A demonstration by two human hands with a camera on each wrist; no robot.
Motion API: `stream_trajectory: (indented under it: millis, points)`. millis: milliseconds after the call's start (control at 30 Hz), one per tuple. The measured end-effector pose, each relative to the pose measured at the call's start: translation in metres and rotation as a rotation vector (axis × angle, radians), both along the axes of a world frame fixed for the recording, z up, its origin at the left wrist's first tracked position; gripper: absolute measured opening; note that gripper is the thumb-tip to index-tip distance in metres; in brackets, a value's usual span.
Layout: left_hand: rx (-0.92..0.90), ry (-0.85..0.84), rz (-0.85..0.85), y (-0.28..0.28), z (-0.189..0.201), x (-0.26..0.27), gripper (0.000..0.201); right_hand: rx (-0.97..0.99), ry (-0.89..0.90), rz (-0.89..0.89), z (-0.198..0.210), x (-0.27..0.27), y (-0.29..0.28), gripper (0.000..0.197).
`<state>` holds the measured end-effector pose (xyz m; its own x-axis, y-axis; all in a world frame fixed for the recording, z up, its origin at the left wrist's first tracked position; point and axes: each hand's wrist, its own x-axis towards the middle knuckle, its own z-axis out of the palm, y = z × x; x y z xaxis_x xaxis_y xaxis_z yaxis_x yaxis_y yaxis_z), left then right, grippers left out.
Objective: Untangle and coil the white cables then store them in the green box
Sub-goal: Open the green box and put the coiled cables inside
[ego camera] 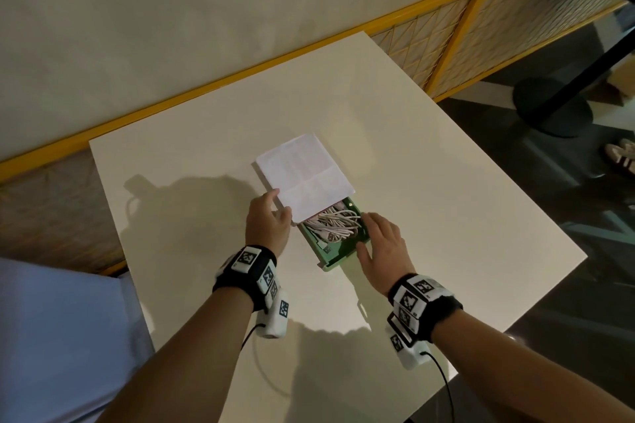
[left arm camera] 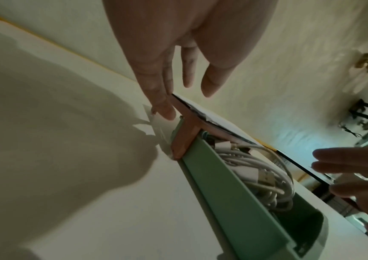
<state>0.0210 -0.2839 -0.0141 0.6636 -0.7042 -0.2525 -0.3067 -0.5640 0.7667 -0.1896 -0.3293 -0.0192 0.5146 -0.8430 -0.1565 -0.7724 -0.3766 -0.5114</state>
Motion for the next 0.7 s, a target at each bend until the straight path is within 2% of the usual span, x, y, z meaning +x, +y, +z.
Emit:
stream_trajectory:
  millis: [133, 200, 267, 400, 467, 533, 600, 700]
  points:
    - [0.058, 0.057, 0.004, -0.003, -0.001, 0.0, 0.041, 0.059, 0.254, 0.267, 0.001, 0.014, 0.012, 0.076]
    - [0.034, 0.113, 0.015, -0.003, -0.002, -0.002, 0.037, 0.11, 0.361, 0.32, -0.006, 0.026, 0.012, 0.09]
    - [0.004, 0.178, 0.041, -0.003, -0.003, -0.006, 0.037, 0.137, 0.433, 0.333, -0.011, 0.037, 0.01, 0.085]
    - [-0.018, 0.203, 0.083, -0.004, -0.009, -0.005, 0.034, 0.152, 0.451, 0.346, -0.008, 0.056, 0.004, 0.079]
    - [-0.008, 0.204, 0.096, -0.005, -0.009, -0.004, 0.04, 0.162, 0.357, 0.325, -0.003, 0.057, 0.003, 0.075]
    - [0.006, 0.222, 0.105, -0.004, -0.008, -0.001, 0.055, 0.125, 0.139, 0.207, 0.003, 0.049, 0.006, 0.069]
    - [0.03, 0.139, 0.043, -0.004, -0.006, 0.003, 0.068, 0.165, -0.047, -0.01, 0.009, 0.037, 0.01, 0.067]
    - [0.102, -0.088, -0.156, -0.007, -0.005, 0.01, 0.07, 0.4, -0.082, -0.354, 0.016, 0.025, 0.005, 0.063]
